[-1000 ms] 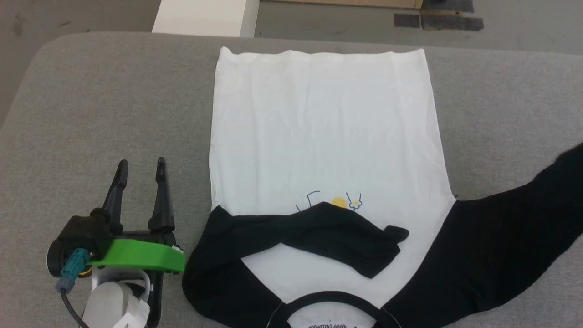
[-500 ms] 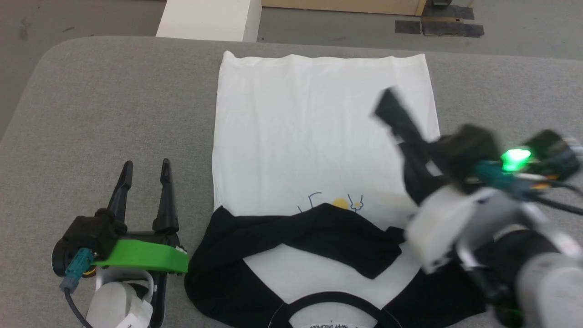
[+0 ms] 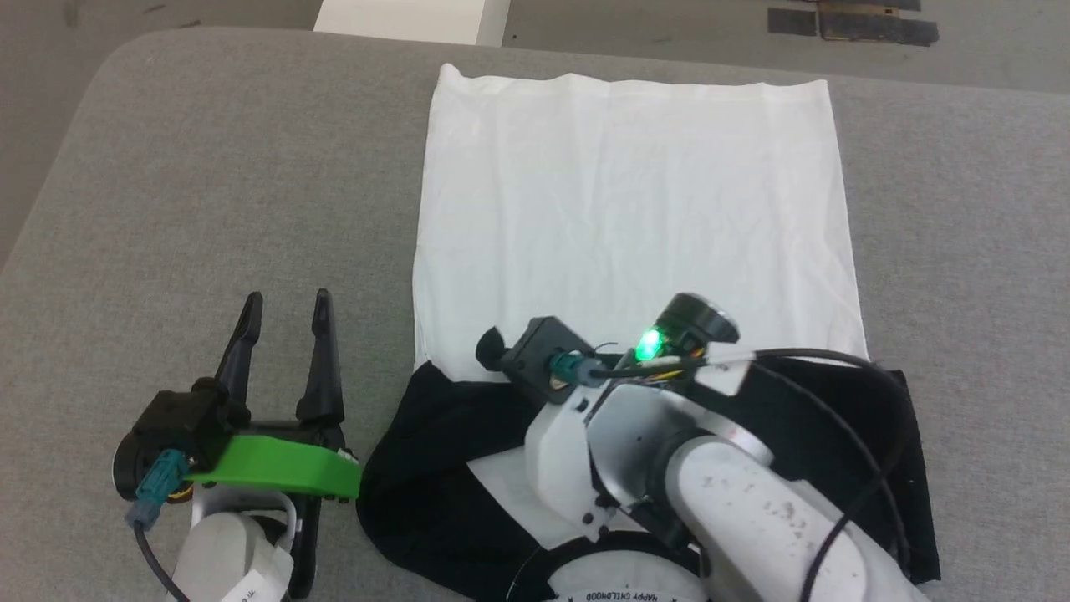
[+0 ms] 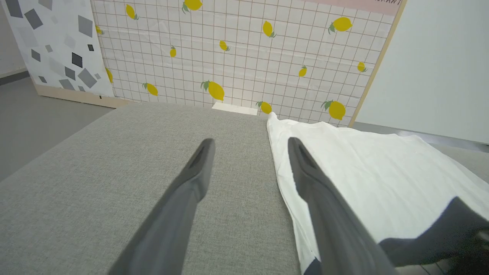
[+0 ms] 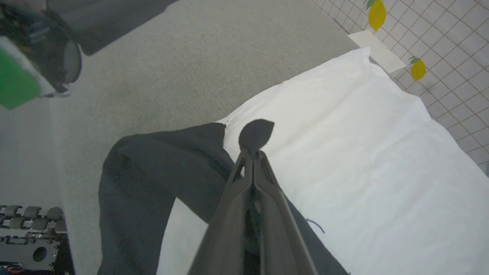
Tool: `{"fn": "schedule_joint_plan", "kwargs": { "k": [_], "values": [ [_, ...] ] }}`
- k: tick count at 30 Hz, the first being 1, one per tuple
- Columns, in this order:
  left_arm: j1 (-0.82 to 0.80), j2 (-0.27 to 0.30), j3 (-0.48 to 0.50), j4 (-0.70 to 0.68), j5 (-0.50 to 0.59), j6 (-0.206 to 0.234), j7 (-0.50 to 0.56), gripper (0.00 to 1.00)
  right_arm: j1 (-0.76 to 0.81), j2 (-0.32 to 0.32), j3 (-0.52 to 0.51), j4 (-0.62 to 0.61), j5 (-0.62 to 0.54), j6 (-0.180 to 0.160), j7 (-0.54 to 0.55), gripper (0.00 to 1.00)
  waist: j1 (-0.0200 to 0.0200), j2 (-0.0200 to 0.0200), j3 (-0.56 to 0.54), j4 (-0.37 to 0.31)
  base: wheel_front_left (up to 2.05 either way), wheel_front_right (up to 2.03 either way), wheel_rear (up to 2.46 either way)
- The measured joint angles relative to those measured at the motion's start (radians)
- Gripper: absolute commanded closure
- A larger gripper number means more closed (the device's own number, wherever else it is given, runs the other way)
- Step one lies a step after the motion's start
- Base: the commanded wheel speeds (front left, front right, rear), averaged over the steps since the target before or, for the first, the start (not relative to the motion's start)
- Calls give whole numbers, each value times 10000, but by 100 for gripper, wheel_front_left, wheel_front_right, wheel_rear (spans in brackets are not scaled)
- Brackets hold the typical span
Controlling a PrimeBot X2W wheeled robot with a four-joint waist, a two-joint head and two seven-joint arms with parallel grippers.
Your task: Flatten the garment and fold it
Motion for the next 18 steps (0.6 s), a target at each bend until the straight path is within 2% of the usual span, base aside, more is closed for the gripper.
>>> {"fn": "schedule_joint_plan", "kwargs": {
  "k": [6, 14, 15, 16, 18],
  "values": [
    [-57, -58, -100, 75, -13, 0, 0, 0, -330, 88, 907, 1440, 483, 0, -316, 100, 0, 0, 156, 201, 0, 0, 0],
    [-116, -94, -121, 138, -17, 0, 0, 0, -328, 92, 1781, 2464, 1419, 0, -330, 100, 1, 0, 148, 279, 0, 0, 0],
    [-115, -96, -109, 150, -15, 0, 0, 0, -308, 92, 1818, 2497, 1613, 0, -328, 74, 0, 0, 120, 259, 0, 0, 0],
    [-114, -98, -111, 161, -15, 0, 0, 0, -299, 88, 1873, 2487, 1791, 0, -332, 0, 0, 0, 90, 236, 0, 0, 0],
    [-112, -102, -134, 180, -15, 0, 0, 0, -290, 90, 1860, 2387, 2086, 0, -449, 0, 0, 0, 30, 184, 0, 0, 0]
  ]
}}
